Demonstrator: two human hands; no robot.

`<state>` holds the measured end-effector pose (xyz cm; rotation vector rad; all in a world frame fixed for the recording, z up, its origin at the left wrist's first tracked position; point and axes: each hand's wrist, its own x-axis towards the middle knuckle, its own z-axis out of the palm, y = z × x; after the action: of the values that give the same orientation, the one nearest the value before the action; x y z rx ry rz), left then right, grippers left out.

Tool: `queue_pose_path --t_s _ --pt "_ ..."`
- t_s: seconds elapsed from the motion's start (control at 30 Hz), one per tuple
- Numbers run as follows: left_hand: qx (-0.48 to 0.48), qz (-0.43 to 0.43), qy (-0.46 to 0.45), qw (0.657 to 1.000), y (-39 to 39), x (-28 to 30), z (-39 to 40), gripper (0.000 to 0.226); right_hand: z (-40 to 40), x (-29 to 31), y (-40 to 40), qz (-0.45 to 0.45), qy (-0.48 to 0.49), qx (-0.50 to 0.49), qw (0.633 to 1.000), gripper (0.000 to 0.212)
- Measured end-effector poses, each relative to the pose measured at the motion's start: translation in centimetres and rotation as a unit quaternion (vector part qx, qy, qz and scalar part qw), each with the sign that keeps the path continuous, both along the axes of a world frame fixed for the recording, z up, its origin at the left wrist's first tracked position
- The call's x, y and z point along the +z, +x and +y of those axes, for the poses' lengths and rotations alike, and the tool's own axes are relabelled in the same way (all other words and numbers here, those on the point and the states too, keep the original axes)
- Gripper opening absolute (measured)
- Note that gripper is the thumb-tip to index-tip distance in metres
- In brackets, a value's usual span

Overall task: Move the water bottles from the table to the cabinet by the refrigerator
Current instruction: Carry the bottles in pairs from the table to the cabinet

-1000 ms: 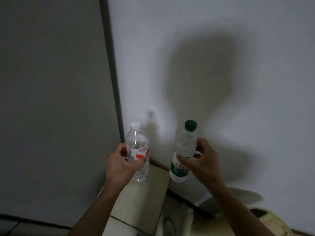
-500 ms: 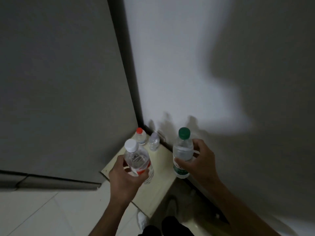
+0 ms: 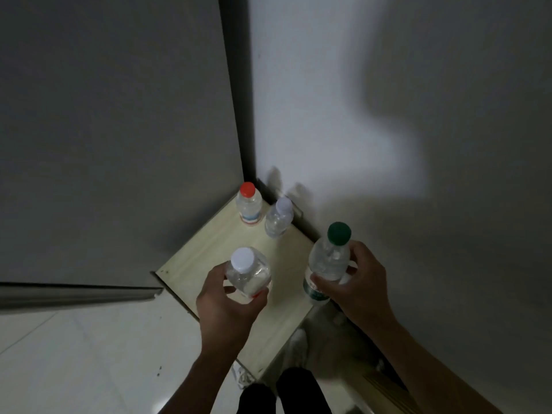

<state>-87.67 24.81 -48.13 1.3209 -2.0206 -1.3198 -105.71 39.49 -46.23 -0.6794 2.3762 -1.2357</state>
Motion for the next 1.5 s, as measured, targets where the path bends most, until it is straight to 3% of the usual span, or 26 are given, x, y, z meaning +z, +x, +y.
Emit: queue_pose_path --t_s 0.43,0.97,1.27,1.5 --pt "-0.018 -0.003 -0.027 0.999 -2.6 -11.4 -2.0 0.078 -1.8 -10.9 -0.9 0.026 -0.011 -0.011 1.0 0.068" --pt "-0.06 -0.017 -0.058 0.996 -6.5 -13.7 -4.2 0.066 -3.8 -13.8 -2.2 0.05 -0.02 -0.016 0.998 0.061" --pt "-0.11 -0.059 -0.078 0.989 -6.0 -10.5 -4.1 0.076 -4.0 -8.9 -2.7 0.001 0.006 0.003 1.0 0.072" --pt "-0.109 -0.059 -0.09 0.988 -6.8 -0.6 -4.4 0.076 -6.1 1.6 -4.1 0.053 0.034 0.07 0.996 0.053"
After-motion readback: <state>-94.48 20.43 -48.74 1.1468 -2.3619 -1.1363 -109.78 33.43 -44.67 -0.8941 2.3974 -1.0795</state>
